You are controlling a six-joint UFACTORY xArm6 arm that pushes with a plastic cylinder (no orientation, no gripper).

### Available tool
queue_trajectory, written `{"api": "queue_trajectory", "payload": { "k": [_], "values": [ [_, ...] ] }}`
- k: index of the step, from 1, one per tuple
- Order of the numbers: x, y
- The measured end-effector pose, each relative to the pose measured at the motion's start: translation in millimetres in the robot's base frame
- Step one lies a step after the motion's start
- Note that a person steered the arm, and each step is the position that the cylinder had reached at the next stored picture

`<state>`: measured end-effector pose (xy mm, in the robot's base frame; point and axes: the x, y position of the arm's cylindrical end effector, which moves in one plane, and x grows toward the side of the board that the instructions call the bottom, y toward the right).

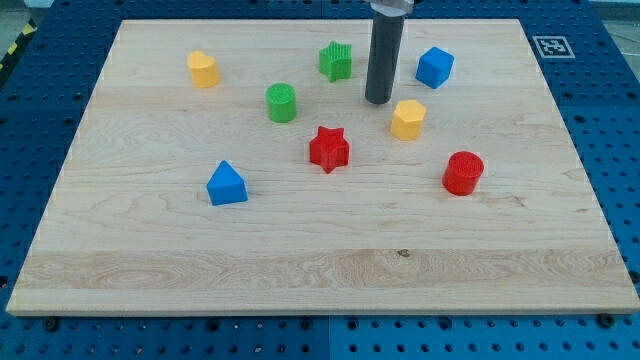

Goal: Move your hand closer to the yellow hexagon

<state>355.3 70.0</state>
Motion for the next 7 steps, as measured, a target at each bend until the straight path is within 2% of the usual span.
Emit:
{"api": "queue_trajectory", "payload": {
  "k": [7],
  "values": [
    [41,-3]
  ]
}}
